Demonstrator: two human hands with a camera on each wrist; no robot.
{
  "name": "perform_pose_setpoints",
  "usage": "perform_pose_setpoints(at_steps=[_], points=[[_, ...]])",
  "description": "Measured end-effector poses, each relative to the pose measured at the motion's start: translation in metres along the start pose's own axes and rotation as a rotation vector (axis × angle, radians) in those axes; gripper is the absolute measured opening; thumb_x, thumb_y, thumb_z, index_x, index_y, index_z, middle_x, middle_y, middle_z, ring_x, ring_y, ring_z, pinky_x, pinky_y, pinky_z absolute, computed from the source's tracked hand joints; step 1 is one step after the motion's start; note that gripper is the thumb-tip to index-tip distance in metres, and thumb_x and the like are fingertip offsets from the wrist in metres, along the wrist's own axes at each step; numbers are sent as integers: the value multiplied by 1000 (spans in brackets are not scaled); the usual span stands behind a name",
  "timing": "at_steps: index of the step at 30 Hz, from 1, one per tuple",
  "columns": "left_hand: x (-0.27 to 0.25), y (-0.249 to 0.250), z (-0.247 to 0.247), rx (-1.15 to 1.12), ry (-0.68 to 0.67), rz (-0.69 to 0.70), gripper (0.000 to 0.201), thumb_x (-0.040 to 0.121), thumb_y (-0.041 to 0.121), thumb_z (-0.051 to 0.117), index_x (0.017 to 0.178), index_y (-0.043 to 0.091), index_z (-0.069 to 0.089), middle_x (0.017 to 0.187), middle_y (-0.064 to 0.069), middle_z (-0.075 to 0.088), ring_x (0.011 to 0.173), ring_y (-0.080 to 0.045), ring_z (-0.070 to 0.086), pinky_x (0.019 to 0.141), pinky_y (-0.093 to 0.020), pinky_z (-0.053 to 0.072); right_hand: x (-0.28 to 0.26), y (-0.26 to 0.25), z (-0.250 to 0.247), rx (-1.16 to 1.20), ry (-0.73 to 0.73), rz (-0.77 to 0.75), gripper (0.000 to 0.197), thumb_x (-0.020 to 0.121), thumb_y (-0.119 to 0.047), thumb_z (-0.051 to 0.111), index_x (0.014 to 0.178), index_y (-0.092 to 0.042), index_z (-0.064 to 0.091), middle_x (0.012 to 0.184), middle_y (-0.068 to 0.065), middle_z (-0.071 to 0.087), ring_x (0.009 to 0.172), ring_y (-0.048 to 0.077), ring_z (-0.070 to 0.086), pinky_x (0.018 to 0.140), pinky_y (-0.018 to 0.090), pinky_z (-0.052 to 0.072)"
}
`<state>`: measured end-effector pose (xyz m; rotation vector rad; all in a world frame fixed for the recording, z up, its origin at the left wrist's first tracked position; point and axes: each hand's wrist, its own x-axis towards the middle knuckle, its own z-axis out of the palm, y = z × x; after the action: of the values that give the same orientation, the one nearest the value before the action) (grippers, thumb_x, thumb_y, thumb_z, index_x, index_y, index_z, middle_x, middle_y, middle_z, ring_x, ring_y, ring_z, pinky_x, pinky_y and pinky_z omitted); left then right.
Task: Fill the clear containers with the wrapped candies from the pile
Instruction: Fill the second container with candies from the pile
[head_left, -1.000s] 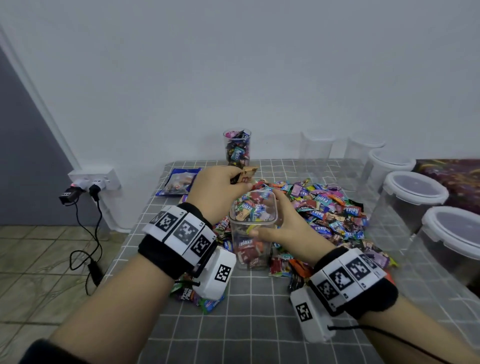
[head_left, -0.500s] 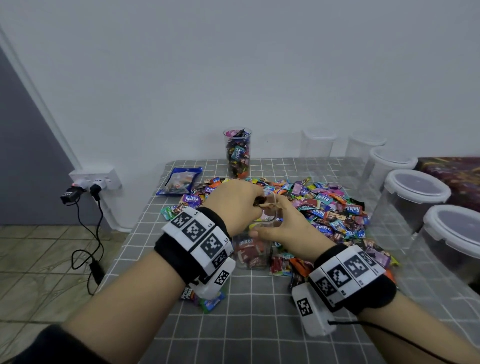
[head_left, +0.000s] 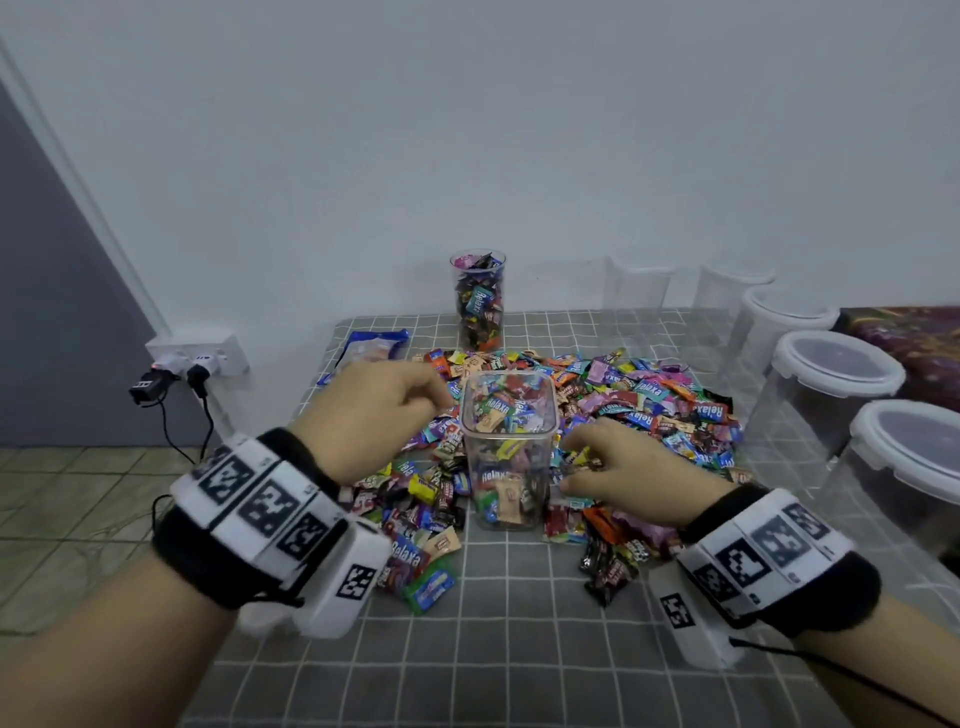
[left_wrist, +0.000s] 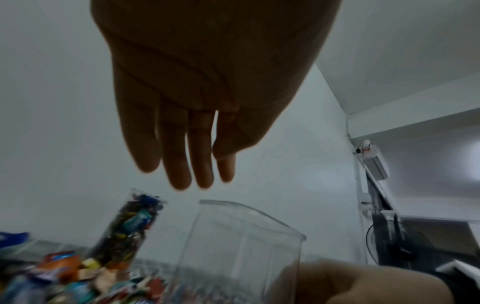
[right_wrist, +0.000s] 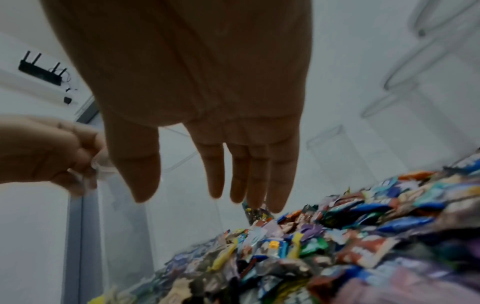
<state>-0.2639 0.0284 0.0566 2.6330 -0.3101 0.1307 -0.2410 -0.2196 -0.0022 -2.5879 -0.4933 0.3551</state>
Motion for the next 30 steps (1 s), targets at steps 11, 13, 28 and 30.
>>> perform_pose_setpoints(at_steps=[11, 13, 28, 30], points=[[-41, -51, 77, -66, -1066, -184, 26, 88, 9, 50, 91, 24, 70, 80, -4, 68, 57, 1, 55, 68, -21, 50, -27, 25, 6, 15, -598, 126, 31, 87, -13, 51, 111, -25, 68, 73, -8, 64, 59, 4, 55, 60, 19, 48], [-35, -57, 86, -125, -1082, -255, 32, 86, 9, 49, 71, 30, 67, 69, 4, 64, 55, -4, 57, 70, -36, 51, -22, 28, 11, 45, -678, 168, 35, 89, -11, 49, 118, -21, 64, 75, -6, 64, 62, 7, 58, 64, 21, 50], [53, -35, 90, 9, -673, -381, 22, 90, -1, 50, 75, 5, 66, 61, -2, 54, 47, -9, 50, 40, -13, 41, 55, 25, 3, -118, -362, 140, 14, 88, -13, 56, 93, -7, 69, 79, 2, 60, 72, 14, 53, 64, 21, 44], [53, -37, 87, 43, -625, -341, 19, 90, 4, 52, 94, 1, 70, 64, 1, 57, 53, -7, 51, 45, -12, 42, 52, 25, -1, -117, -309, 128, 20, 91, -16, 53, 104, -11, 68, 94, 1, 61, 85, 13, 53, 74, 23, 44]])
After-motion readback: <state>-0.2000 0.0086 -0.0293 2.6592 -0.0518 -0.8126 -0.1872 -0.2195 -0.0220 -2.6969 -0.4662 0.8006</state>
